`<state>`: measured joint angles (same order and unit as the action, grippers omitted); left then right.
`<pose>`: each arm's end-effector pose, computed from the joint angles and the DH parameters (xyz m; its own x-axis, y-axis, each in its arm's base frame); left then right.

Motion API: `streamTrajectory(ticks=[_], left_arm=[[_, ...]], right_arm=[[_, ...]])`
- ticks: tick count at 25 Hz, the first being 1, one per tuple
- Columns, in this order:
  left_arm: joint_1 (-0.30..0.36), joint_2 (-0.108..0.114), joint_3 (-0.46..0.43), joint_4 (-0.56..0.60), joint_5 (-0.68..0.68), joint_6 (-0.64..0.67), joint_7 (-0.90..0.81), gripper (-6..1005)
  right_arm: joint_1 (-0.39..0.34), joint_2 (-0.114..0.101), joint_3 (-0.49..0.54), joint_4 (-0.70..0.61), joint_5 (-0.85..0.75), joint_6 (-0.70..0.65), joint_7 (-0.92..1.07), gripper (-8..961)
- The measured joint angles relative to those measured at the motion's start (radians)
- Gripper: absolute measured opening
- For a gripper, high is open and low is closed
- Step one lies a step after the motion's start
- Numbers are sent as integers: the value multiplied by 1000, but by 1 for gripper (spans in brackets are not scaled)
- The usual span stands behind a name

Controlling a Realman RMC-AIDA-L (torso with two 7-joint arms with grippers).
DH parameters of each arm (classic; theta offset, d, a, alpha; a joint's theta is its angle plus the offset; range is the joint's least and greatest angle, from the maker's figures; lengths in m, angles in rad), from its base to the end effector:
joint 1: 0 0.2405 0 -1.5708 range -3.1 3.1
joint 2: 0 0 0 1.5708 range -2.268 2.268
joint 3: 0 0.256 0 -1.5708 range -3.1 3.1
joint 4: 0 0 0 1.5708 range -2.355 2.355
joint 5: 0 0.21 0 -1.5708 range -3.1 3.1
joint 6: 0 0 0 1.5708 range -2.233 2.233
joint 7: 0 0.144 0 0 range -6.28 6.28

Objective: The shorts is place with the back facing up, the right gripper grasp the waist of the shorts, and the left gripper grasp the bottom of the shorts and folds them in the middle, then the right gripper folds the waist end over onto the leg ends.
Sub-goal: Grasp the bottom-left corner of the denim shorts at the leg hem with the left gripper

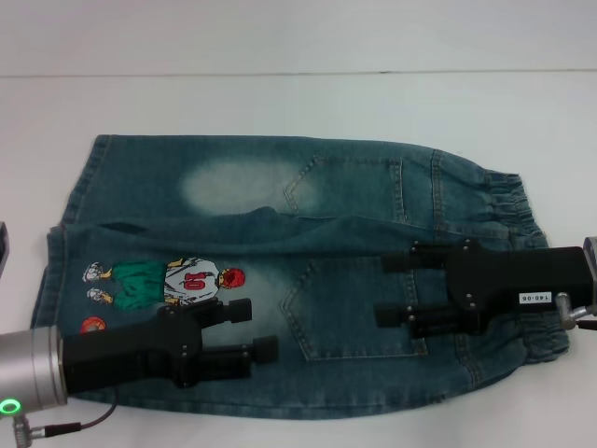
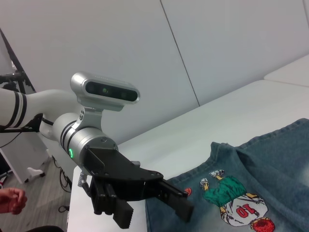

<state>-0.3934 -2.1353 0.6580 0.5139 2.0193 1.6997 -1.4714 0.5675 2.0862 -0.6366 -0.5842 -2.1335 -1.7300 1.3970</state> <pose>-0.2820 0.2539 -0.0416 0.5518 0.6189 0.5590 0.6423 -0.7429 0.1886 0.2520 0.3035 -0.0175 0.7797 -0.4140 -0.4697 -0.4260 -0.9006 0.0867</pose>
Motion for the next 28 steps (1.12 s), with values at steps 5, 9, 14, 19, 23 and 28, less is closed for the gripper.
streamTrajectory(ticks=[5,9,14,19,23,28], left_arm=[[-3,-2,0,0,0,-3,0,932],[-5,-2,0,0,0,0,0,933],[-5,-2,0,0,0,2,0,932],[-7,-1,0,0,1,0,-1,932],[-11,-1,-5,0,1,-4,-3,933],[-28,12,-5,7,1,-25,-41,933]], right_arm=[[0,0,0,0,0,3,0,880],[-1,0,1,0,0,3,-1,879],[-1,0,3,0,-3,5,-3,878],[-7,0,6,0,-1,17,-4,878],[-22,-1,16,0,14,16,-5,877],[-47,-3,17,-6,35,12,-5,876]])
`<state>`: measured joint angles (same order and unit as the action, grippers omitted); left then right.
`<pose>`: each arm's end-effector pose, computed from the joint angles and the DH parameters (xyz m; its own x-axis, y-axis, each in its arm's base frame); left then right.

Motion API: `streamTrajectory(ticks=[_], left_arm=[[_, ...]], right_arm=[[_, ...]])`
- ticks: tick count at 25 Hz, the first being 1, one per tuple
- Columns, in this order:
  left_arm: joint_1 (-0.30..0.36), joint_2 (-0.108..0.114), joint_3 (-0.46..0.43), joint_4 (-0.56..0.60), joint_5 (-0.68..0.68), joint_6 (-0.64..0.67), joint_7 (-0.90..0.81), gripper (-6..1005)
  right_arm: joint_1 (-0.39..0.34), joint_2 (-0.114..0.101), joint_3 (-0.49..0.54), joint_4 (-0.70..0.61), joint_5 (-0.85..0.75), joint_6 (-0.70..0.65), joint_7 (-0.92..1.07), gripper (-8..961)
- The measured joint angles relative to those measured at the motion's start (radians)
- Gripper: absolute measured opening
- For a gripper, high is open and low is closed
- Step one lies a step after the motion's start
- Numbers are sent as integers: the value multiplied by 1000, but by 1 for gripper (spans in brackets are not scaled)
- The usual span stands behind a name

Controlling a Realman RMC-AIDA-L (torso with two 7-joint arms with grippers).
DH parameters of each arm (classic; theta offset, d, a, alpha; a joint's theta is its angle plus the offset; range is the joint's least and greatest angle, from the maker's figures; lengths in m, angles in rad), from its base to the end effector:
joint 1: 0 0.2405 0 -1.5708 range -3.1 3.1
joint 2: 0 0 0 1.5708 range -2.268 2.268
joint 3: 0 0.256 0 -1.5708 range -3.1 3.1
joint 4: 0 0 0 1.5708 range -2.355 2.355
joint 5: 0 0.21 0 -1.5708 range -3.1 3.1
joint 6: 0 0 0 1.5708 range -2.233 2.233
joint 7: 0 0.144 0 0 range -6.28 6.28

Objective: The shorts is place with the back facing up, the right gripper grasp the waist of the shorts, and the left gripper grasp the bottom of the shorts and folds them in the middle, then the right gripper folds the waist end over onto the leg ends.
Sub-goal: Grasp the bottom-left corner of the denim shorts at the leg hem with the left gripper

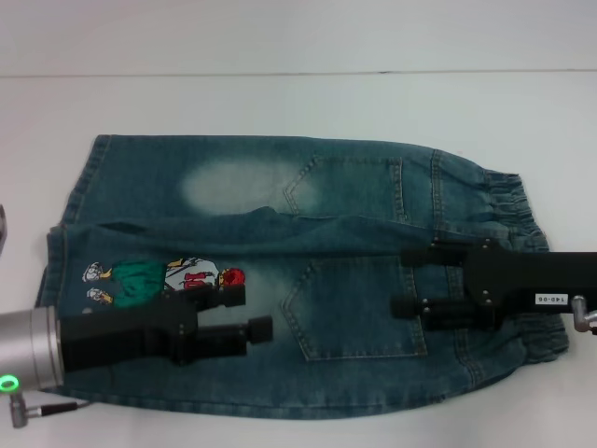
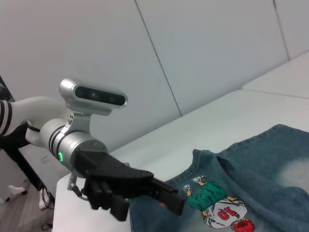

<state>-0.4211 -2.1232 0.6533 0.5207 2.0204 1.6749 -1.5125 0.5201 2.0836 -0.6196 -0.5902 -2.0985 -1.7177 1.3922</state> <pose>-0.2806 0.2666 -0.0365 0.5520 0.6273 0.5494 0.6592 -0.7318 0.1732 0.2649 0.2976 -0.0117 0.7461 -0.4311 -0.5074 -0.4734 -0.8794 0.0509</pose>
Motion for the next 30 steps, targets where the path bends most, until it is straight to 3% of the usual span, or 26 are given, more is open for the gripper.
streamTrajectory(ticks=[13,22,30], left_arm=[[-53,90,-32,138,147,-46,-241,933],[-41,113,-70,228,178,10,-319,932],[-36,131,-160,296,265,57,-383,933]], right_arm=[[-19,-4,19,-2,5,-3,5,874],[-19,-7,23,1,5,-4,5,872],[-20,-10,34,0,5,-5,7,871]])
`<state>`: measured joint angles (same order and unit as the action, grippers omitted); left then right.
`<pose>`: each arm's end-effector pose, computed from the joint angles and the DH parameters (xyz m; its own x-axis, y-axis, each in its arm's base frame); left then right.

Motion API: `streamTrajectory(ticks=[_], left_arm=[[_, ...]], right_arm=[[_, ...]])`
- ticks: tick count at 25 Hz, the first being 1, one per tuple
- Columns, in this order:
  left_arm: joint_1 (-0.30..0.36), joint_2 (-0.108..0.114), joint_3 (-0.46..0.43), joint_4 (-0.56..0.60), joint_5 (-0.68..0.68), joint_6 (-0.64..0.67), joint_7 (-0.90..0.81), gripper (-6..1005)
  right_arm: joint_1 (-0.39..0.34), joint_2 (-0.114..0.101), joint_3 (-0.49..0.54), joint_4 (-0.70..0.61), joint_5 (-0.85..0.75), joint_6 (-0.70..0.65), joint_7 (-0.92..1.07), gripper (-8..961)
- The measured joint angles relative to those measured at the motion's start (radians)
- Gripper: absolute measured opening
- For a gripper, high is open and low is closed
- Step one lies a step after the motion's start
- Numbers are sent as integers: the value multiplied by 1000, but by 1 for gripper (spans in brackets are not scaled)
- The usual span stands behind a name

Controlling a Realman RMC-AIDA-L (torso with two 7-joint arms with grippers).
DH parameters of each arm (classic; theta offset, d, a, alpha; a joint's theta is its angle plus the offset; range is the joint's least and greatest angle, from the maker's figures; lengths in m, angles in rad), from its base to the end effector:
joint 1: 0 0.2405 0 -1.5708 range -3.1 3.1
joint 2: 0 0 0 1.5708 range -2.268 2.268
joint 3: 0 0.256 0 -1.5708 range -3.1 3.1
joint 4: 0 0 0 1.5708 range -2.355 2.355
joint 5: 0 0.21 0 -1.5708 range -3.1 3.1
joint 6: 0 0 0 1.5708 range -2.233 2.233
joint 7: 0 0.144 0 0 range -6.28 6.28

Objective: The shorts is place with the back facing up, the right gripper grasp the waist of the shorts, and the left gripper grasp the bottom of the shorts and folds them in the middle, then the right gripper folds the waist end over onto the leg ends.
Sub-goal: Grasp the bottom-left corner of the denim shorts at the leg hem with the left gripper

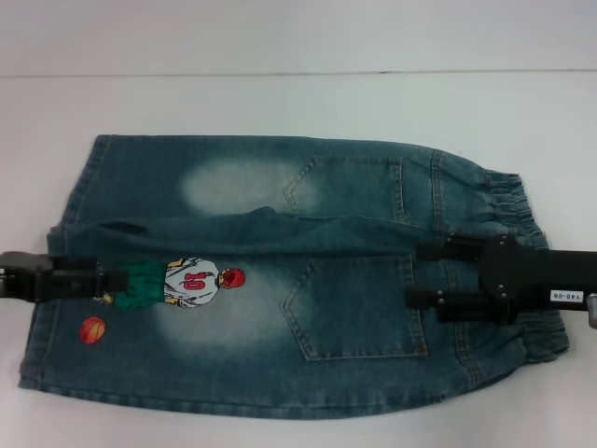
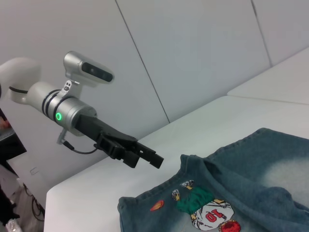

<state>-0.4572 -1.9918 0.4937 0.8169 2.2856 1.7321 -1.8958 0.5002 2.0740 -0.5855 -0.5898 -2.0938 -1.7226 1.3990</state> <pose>-0.3179 0.3000 0.0677 0.5225 0.7585 0.3895 0.8319 -0.5536 -0.0381 0.2733 0.2952 -0.0039 0.7212 -0.4463 -0.5299 -0.5077 -0.8609 0.0342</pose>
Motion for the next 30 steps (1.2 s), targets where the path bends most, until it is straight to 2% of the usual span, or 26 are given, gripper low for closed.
streamTrajectory(ticks=[10,18,24,30], left_arm=[[9,9,-20,67,149,29,-60,933],[9,33,-66,156,255,130,-123,932],[9,33,-67,171,338,156,-140,932],[12,27,-66,137,360,116,-137,933]], right_arm=[[0,-1,19,-2,0,1,-1,869],[0,-2,29,-2,0,5,-7,867],[-1,-2,33,-2,0,5,-10,866],[-3,-2,38,-2,0,1,-12,865]])
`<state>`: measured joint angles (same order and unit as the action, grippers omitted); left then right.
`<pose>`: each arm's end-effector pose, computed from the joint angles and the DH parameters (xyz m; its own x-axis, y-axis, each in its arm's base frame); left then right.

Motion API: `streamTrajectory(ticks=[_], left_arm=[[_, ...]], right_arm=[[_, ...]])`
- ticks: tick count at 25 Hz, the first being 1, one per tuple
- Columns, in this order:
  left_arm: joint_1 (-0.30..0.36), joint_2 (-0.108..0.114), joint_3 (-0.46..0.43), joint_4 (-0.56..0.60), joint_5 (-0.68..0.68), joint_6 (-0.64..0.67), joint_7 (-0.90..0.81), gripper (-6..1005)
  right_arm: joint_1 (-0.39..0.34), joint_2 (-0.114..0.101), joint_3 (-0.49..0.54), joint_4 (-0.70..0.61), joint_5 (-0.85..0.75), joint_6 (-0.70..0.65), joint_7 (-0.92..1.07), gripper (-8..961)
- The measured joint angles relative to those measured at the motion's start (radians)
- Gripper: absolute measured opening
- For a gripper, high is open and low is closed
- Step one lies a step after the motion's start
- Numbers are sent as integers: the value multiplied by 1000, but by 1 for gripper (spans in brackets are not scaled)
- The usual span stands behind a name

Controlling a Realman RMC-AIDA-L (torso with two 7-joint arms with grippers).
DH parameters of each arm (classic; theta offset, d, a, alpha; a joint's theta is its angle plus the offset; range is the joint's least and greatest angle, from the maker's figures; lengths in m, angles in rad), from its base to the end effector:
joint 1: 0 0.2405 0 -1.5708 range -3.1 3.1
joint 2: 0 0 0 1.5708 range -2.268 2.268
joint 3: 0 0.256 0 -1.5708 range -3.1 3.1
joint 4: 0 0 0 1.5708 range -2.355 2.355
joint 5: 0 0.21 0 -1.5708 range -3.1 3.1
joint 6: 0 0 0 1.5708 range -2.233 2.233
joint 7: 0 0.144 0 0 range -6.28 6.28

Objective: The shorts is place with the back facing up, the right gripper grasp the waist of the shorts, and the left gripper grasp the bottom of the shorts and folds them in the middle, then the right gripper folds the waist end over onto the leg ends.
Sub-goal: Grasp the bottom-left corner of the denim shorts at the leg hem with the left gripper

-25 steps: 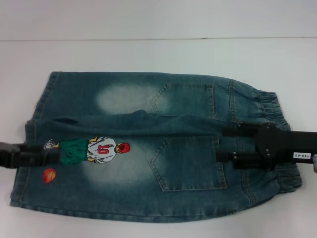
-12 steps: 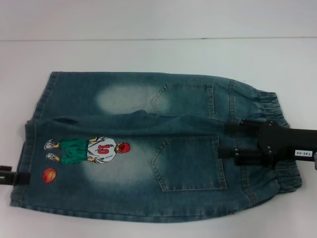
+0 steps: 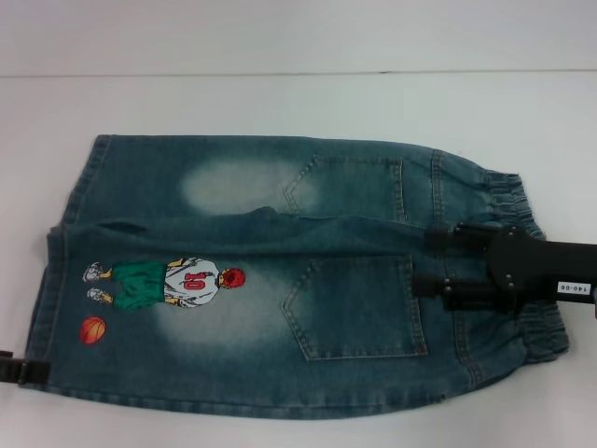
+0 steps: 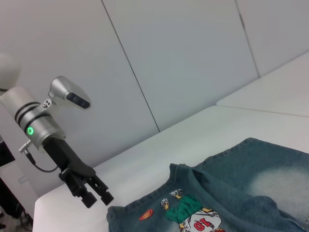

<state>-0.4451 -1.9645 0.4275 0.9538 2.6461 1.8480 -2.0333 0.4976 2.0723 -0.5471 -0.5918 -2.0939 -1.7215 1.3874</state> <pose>-0.3526 0.2661 0.0988 0.3889 0.9121 0.1294 0.9157 -0.3673 -0.1629 0.2761 0.2971 0.0014 0.7111 -0.4337 -0.5533 -0.5169 -0.8560 0.0067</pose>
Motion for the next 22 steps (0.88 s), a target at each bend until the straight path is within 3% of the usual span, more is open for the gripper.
streamTrajectory(ticks=[8,22], left_arm=[[-12,-3,42,-88,1,-88,9,933],[-24,6,41,-85,31,-82,4,933]], right_arm=[[-9,0,2,0,0,-2,-1,864],[-12,-2,7,-2,0,-3,5,861]])
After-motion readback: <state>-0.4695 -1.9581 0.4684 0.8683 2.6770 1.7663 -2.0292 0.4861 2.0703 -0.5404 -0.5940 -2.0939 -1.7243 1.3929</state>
